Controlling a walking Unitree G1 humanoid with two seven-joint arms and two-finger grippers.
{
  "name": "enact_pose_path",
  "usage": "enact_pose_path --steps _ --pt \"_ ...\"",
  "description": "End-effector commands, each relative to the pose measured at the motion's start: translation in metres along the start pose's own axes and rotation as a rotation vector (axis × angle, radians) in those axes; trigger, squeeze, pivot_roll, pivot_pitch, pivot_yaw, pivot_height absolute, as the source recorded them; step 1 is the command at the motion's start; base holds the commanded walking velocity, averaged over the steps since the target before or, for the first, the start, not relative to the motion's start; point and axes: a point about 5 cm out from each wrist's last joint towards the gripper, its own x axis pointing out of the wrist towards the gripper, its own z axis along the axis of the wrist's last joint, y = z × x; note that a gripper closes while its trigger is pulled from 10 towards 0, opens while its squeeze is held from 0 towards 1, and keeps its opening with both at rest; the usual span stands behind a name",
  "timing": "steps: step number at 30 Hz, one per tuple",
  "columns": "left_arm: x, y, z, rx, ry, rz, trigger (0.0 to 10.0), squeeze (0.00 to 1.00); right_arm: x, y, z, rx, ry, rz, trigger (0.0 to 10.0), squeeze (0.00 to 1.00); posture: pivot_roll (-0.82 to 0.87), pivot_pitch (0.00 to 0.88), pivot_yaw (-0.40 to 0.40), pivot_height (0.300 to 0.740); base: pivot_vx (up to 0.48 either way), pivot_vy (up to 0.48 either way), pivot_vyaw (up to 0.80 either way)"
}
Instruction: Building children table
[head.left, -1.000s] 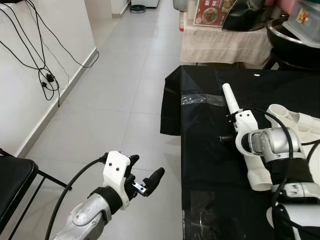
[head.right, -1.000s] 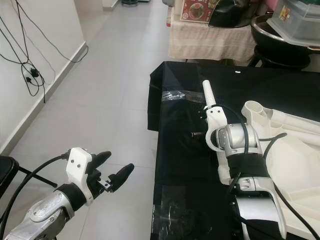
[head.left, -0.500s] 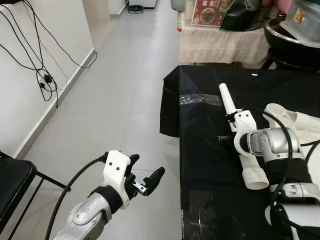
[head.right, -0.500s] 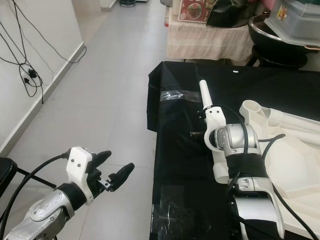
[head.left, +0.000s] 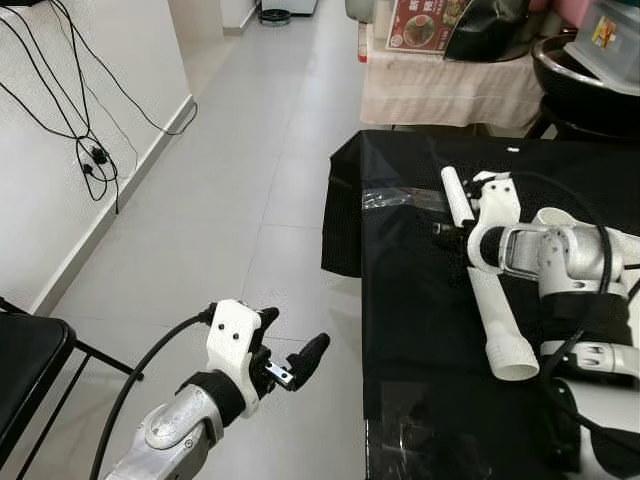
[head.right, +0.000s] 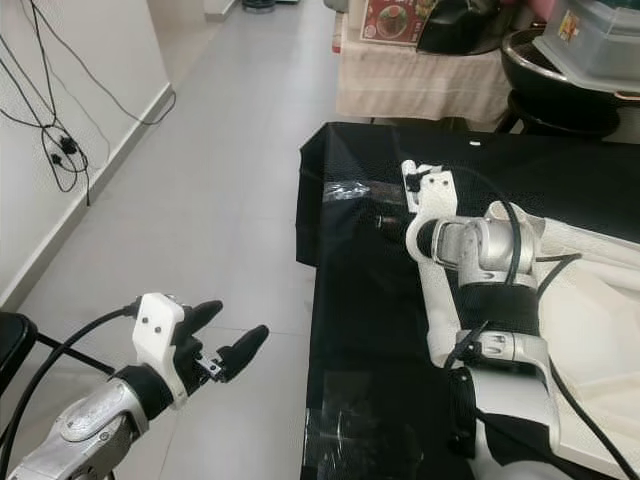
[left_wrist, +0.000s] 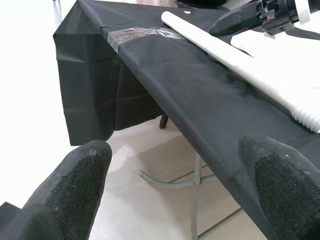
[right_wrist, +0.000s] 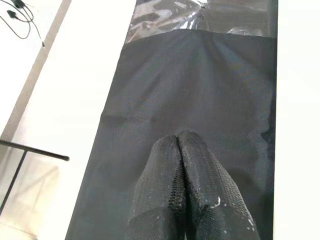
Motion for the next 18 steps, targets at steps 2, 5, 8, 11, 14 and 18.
enact_pose_path --steps 2,5,8,11,14,18 --pt "-0.001 0.000 -0.002 -0.009 0.014 -0.008 10.0 0.00 -0.002 -0.001 0.003 -0.012 -0.045 0.011 8.0 0.00 0.04 0.127 -0.074 0.740 0.000 0.000 0.00" --pt "-0.001 0.000 -0.002 -0.009 0.015 -0.010 10.0 0.00 -0.013 0.012 0.031 -0.071 -0.372 0.108 10.0 0.00 0.05 0.125 -0.072 0.740 0.000 0.000 0.00" --pt "-0.002 0.000 -0.002 -0.008 0.017 -0.011 10.0 0.00 -0.041 0.035 0.055 0.041 -0.613 0.377 10.0 0.00 0.05 0.121 -0.066 0.740 0.000 0.000 0.00" --pt "-0.001 0.000 -0.003 -0.006 0.019 -0.015 10.0 0.00 -0.060 0.051 0.056 0.039 -0.691 0.602 10.0 1.00 0.05 0.118 -0.065 0.740 0.000 0.000 0.00" --pt "-0.001 0.000 -0.003 -0.005 0.020 -0.017 10.0 0.00 -0.066 0.055 0.056 0.059 -0.708 0.671 10.0 1.00 0.05 0.116 -0.066 0.740 0.000 0.000 0.00" --pt "0.000 0.000 -0.003 -0.005 0.021 -0.020 10.0 0.00 -0.078 0.061 0.059 0.047 -0.767 0.755 10.0 1.00 0.05 0.110 -0.062 0.740 0.000 0.000 0.00"
